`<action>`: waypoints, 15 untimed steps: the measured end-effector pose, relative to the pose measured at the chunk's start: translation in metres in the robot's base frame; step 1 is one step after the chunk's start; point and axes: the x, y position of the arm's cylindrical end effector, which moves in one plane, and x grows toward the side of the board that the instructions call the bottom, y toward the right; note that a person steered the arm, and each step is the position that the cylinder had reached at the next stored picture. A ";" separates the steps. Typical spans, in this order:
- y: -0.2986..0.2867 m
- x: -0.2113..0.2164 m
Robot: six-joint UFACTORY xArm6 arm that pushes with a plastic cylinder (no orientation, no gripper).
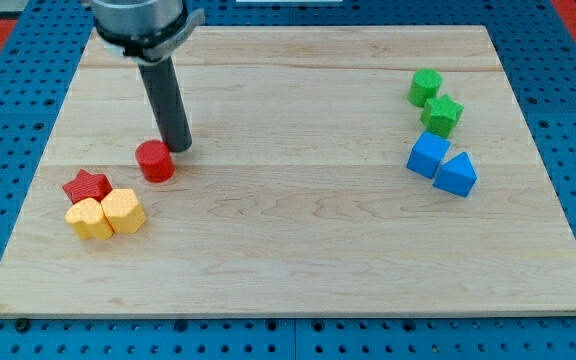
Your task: Point your arm at the blue triangle
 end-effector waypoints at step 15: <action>0.420 0.063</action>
